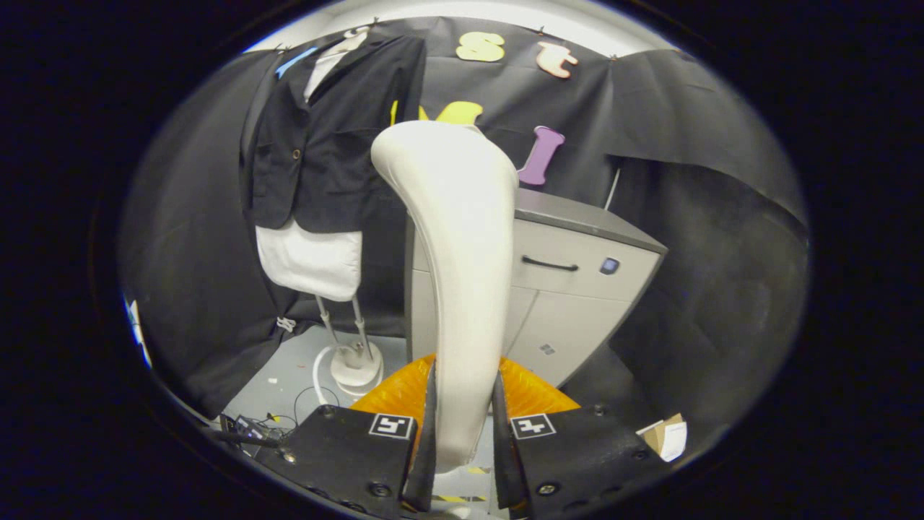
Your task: Iron the clothes twice with a garment steamer, once on the left side and once on the right side.
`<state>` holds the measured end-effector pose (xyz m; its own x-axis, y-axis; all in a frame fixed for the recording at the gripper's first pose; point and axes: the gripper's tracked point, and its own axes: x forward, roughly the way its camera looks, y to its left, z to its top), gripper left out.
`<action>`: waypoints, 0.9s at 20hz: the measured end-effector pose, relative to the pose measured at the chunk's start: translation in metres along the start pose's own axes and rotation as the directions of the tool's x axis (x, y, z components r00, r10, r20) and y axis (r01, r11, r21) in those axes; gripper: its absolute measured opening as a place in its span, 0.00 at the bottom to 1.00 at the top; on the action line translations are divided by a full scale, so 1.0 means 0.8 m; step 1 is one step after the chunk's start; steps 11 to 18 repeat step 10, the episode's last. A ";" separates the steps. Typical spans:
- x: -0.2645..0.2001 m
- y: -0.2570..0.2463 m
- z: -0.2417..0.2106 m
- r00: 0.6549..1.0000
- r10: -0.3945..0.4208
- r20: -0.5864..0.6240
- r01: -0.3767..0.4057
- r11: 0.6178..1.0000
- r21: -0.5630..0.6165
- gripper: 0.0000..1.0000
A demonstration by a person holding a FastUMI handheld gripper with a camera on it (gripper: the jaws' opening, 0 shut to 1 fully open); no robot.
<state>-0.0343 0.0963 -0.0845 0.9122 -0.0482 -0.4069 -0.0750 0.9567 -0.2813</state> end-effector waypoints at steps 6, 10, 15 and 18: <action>-0.055 -0.086 -0.052 1.000 0.012 -0.011 -0.011 0.998 0.064 0.36; -0.073 -0.123 -0.090 0.999 0.030 -0.030 -0.027 0.996 0.085 0.36; -0.073 -0.123 -0.090 0.999 0.030 -0.030 -0.027 0.996 0.085 0.36; -0.073 -0.123 -0.090 0.999 0.030 -0.030 -0.027 0.996 0.085 0.36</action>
